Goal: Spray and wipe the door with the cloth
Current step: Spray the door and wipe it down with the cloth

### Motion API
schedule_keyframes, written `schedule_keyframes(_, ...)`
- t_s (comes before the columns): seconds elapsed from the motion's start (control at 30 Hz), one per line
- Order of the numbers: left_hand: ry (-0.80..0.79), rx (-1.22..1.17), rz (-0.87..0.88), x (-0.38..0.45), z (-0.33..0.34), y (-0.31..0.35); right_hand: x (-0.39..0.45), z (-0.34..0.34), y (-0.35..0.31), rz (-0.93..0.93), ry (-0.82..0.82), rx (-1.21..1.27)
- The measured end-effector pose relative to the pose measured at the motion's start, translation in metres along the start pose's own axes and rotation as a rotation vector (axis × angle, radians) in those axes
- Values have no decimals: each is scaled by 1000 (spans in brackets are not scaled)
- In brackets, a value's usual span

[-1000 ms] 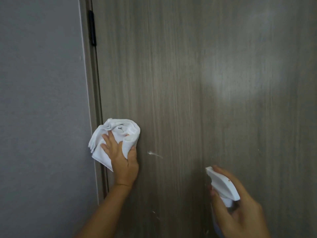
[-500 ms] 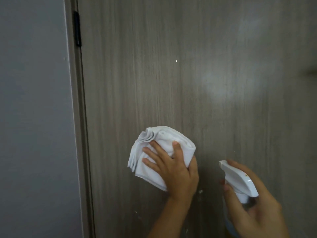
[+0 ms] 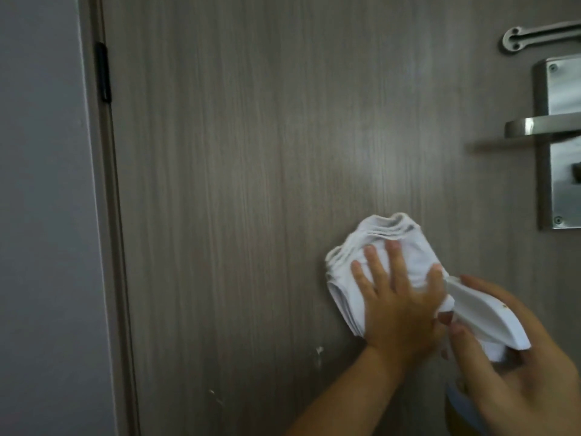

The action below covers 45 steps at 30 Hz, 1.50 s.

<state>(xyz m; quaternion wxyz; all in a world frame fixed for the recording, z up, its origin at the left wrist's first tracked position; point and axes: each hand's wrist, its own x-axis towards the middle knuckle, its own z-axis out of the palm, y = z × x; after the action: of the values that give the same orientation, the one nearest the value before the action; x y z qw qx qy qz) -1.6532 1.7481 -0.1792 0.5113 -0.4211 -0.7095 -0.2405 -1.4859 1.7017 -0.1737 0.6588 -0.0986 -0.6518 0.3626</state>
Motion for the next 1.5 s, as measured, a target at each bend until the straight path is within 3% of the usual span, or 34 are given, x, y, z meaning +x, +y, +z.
schedule_keyframes(0.2,-146,167,412,-4,-4,-34,2,-7,3,-20,-14,-16)
schedule_keyframes(0.5,-73,153,466,-19,-34,-135,-16,35,-3,5,-78,42)
schedule_keyframes(0.8,93,165,102,-73,-66,-291,-43,80,-8,-9,-162,54)
schedule_keyframes(1.0,100,83,-318,-104,-90,-352,-57,110,-5,-17,-170,104)
schedule_keyframes(1.17,104,5,-534,-104,-96,-358,-66,126,15,3,-232,86)
schedule_keyframes(1.33,213,-145,-744,-88,-90,-325,-68,132,30,4,-216,109)
schedule_keyframes(1.5,235,-146,-785,-77,-76,-281,-64,119,32,-7,-239,90)
